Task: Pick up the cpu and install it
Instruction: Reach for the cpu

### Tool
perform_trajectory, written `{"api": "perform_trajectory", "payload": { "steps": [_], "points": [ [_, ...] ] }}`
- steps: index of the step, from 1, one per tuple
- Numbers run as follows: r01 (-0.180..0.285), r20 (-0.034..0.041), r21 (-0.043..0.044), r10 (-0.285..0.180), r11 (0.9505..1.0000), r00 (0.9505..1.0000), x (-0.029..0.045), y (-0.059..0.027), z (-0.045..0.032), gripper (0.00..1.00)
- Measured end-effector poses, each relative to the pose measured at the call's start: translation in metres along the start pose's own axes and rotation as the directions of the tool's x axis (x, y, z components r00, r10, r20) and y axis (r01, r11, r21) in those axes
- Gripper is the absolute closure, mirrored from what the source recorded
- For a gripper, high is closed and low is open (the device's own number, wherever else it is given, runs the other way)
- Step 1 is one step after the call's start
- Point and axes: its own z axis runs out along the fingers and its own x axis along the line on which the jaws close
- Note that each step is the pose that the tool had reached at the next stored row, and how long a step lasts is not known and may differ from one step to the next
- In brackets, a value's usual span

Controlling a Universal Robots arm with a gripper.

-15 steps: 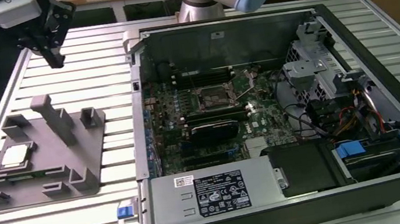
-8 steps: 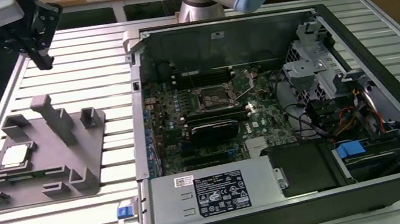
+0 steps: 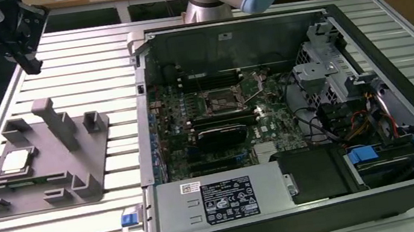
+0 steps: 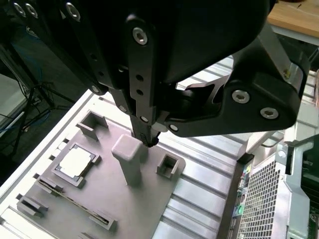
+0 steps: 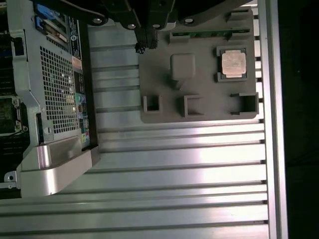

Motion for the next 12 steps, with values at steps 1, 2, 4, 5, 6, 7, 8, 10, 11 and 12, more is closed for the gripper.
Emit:
{"api": "perform_trajectory", "payload": {
  "steps": [1, 2, 4, 5, 6, 7, 8, 10, 11, 12],
  "points": [
    [0.0, -0.0001, 0.0001, 0.0, 1.0, 1.0, 0.0025, -0.0002, -0.0001, 0.89],
    [0.0, -0.0001, 0.0001, 0.0, 1.0, 1.0, 0.005, -0.0004, -0.0002, 0.89],
    [0.0, 0.0, 0.0001, 0.0, 1.0, 1.0, 0.0102, -0.0008, -0.0002, 0.89],
    [0.0, 0.0001, 0.0, 0.0, 1.0, 1.0, 0.0128, -0.001, -0.0002, 0.89],
    [0.0, 0.0002, 0.0, 0.0, 1.0, 1.0, 0.0156, -0.0013, -0.0002, 0.89],
    [0.0, 0.0002, 0.0, 0.0, 1.0, 1.0, 0.0179, -0.0015, -0.0002, 0.89],
    [0.0, 0.0001, 0.0, 0.0, 1.0, 1.0, 0.0201, -0.0016, -0.0002, 0.89],
    [0.0, 0.0001, 0.0, 0.0, 1.0, 1.0, 0.024, -0.0019, 0.0001, 0.89],
    [0.0, 0.0001, 0.0, 0.0, 1.0, 1.0, 0.0255, -0.0021, 0.0002, 0.89],
    [0.0, 0.0001, 0.0, 0.0, 1.0, 1.0, 0.0269, -0.0022, 0.0004, 0.89]
  ]
}}
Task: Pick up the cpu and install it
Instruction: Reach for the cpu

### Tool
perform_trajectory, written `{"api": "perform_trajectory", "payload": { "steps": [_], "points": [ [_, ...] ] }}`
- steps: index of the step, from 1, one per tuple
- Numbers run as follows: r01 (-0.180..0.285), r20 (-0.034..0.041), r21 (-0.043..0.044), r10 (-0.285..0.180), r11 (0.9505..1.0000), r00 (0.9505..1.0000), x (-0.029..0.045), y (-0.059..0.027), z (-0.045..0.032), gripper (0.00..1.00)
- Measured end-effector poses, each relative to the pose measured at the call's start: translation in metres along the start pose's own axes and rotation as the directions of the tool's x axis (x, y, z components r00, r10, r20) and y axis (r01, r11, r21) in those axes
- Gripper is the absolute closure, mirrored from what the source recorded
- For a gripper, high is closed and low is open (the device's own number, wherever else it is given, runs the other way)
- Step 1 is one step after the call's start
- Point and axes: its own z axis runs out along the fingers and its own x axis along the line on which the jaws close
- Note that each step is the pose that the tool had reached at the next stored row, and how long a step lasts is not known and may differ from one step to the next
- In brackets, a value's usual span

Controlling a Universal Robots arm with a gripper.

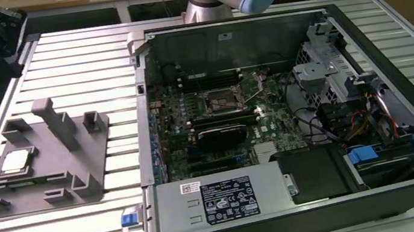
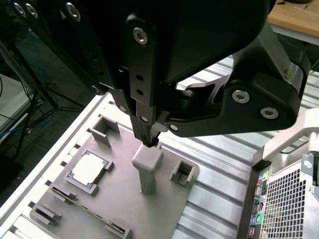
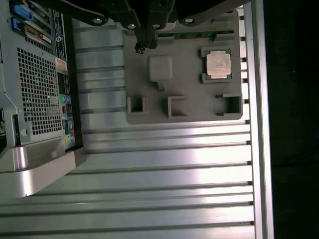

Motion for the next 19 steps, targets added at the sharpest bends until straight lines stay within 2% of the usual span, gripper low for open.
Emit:
{"api": "perform_trajectory", "payload": {
  "steps": [7, 19],
  "points": [
    [0.0, 0.0, 0.0, 0.0, 1.0, 1.0, 0.0081, -0.0007, 0.0016, 0.89],
    [0.0, 0.0001, -0.0001, 0.0, 1.0, 1.0, 0.0149, -0.0031, 0.0066, 0.89]
  ]
}}
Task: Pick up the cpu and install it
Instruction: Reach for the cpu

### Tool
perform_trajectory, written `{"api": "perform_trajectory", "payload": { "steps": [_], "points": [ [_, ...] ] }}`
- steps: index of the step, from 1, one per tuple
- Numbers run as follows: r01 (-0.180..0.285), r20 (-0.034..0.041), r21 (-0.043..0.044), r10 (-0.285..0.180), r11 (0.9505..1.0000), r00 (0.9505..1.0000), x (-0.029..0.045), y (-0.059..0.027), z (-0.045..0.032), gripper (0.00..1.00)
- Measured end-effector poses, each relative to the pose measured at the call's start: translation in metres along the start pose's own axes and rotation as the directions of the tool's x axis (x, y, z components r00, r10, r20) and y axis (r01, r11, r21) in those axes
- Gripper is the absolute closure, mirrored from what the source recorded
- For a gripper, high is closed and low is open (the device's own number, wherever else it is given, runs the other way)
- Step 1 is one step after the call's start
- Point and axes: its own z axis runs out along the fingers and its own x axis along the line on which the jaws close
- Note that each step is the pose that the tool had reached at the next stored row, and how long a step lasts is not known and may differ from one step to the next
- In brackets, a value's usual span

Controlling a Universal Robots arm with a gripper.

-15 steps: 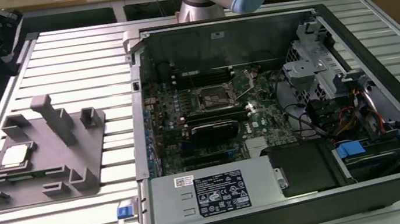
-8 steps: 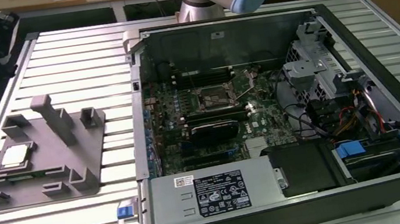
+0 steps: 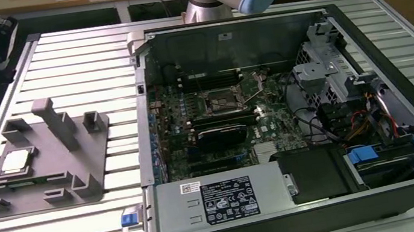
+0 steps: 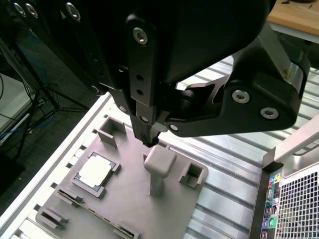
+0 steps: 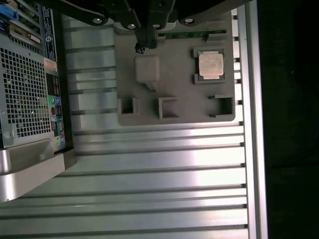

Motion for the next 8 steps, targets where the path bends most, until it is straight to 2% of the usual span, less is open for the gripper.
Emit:
{"api": "perform_trajectory", "payload": {
  "steps": [8],
  "points": [
    [0.0, -0.0001, -0.0002, 0.0, 1.0, 1.0, 0.0044, -0.0041, 0.0039, 0.89]
  ]
}}
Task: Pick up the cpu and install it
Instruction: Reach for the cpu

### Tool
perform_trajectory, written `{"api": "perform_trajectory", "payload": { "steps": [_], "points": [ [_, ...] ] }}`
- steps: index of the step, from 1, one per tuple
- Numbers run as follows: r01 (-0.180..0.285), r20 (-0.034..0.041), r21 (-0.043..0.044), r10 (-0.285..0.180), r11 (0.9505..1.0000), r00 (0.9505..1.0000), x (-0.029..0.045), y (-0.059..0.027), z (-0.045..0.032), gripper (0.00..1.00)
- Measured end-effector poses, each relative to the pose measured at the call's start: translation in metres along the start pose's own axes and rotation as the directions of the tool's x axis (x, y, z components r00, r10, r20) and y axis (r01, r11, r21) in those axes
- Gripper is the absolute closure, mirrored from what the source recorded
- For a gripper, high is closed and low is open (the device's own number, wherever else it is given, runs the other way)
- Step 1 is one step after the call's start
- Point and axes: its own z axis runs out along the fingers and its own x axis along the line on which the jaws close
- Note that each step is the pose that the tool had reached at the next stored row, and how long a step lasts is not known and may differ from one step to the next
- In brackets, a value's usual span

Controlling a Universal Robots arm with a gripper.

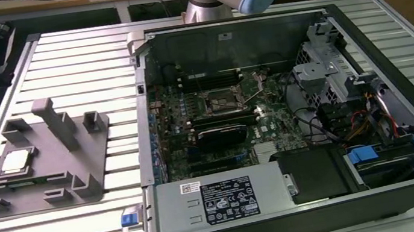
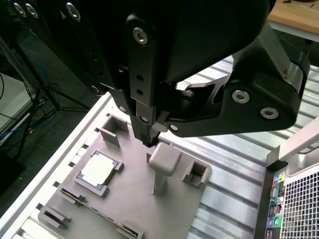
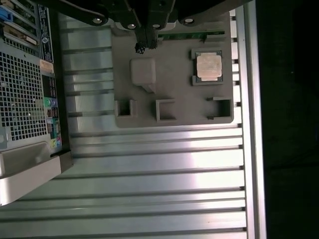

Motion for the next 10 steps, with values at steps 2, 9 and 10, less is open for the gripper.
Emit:
{"api": "perform_trajectory", "payload": {
  "steps": [2, 9, 10],
  "points": [
    [0.0, 0.0, -0.0004, 0.0, 1.0, 1.0, 0.0011, -0.0011, 0.0011, 0.89],
    [0.002, -0.0008, -0.0091, -0.002, 1.0, 1.0, 0.0053, -0.0049, 0.0061, 0.89],
    [0.003, -0.0012, -0.0115, -0.003, 0.9999, 1.0, 0.006, -0.0053, 0.0068, 0.89]
  ]
}}
